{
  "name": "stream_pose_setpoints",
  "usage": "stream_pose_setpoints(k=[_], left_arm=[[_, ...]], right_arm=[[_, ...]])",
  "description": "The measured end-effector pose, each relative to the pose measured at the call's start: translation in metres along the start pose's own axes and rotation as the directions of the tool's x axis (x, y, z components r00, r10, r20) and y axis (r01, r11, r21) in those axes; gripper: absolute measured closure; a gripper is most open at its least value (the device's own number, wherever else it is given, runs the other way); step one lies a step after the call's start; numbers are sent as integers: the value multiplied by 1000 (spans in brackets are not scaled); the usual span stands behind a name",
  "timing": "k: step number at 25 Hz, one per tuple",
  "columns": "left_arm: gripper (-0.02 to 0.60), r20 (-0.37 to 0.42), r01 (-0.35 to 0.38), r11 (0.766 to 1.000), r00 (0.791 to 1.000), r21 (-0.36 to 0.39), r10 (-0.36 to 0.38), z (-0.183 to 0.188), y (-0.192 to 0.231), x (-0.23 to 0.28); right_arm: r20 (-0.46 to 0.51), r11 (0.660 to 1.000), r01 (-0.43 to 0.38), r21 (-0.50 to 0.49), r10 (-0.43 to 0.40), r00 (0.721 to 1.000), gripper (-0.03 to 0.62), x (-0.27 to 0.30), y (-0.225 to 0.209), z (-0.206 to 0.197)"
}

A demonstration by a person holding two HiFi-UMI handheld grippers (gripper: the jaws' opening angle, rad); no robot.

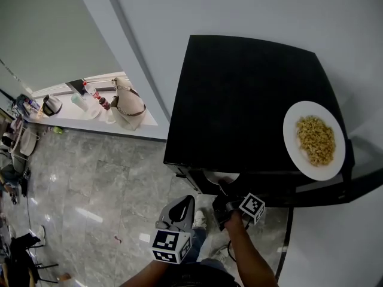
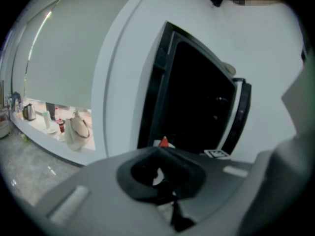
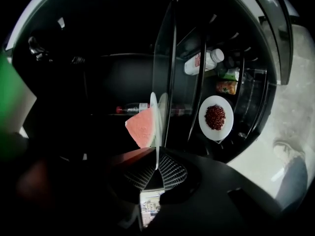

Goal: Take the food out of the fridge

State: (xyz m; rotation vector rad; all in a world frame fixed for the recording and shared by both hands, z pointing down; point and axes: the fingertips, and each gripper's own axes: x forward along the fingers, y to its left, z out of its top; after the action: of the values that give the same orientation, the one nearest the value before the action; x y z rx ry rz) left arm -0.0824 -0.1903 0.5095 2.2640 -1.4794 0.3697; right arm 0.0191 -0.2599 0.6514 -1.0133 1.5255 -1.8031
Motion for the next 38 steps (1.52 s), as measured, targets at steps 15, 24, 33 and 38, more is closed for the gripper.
stream_pose_setpoints(k=[15, 24, 33, 38], left_arm=[[597, 35, -4, 1000, 999, 8, 4, 12, -13, -14], [597, 101, -43, 999, 994, 10, 41, 28, -29, -41], [597, 176, -83, 996, 981, -10, 84, 41, -57, -83], [597, 216, -70, 998, 974, -3, 69, 62, -68, -102]], right_arm=[[-83, 999, -15, -34, 12, 996, 583, -48, 15, -8], [-186, 995, -51, -85, 35, 982, 583, -118, 73, -39], [-284, 991, -112, -70, 88, 955, 583, -195, 156, -64], [-326, 986, -144, -87, 108, 939, 583, -223, 206, -79]])
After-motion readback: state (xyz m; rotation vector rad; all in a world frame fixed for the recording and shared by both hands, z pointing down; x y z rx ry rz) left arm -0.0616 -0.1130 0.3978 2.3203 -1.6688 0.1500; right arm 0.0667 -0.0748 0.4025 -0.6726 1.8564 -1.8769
